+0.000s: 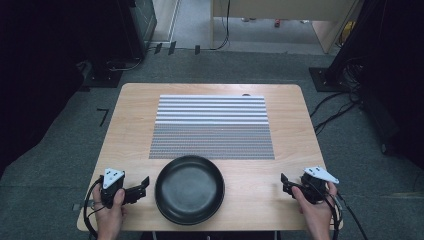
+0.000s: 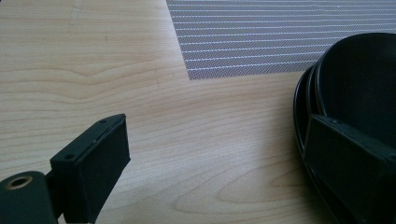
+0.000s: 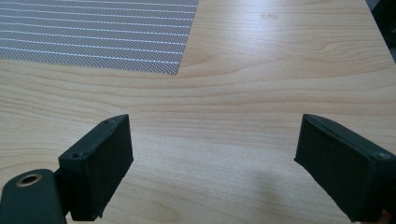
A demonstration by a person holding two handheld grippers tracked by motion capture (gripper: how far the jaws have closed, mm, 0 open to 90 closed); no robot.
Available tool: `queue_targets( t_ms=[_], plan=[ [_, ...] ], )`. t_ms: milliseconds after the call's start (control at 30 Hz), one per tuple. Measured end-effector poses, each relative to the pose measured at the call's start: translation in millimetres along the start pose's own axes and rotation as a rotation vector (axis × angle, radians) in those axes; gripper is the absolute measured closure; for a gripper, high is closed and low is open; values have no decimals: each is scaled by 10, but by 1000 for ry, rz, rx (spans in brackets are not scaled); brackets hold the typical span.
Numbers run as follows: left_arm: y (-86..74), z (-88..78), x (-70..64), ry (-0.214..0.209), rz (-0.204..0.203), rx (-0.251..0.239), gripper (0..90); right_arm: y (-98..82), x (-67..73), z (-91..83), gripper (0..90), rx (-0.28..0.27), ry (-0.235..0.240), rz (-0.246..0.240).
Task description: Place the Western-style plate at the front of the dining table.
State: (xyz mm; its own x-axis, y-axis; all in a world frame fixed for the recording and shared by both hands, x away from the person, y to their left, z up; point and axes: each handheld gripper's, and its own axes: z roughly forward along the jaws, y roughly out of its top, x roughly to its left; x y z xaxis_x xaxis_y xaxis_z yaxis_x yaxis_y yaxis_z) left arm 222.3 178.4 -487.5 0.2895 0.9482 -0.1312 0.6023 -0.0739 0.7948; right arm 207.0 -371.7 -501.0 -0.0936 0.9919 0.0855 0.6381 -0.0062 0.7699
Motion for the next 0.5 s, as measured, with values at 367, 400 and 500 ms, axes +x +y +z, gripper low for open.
queue_targets(
  t_ms=[367,400,500],
  plan=[
    [6,2,-107,-17,9,4,70,33,133,-21,102,-3,26,10],
    [8,-1,-113,-19,10,5,70,36,143,-20,102,-4,27,7],
    [9,-3,-136,-25,6,4,70,45,185,-29,102,-5,32,8]
  ],
)
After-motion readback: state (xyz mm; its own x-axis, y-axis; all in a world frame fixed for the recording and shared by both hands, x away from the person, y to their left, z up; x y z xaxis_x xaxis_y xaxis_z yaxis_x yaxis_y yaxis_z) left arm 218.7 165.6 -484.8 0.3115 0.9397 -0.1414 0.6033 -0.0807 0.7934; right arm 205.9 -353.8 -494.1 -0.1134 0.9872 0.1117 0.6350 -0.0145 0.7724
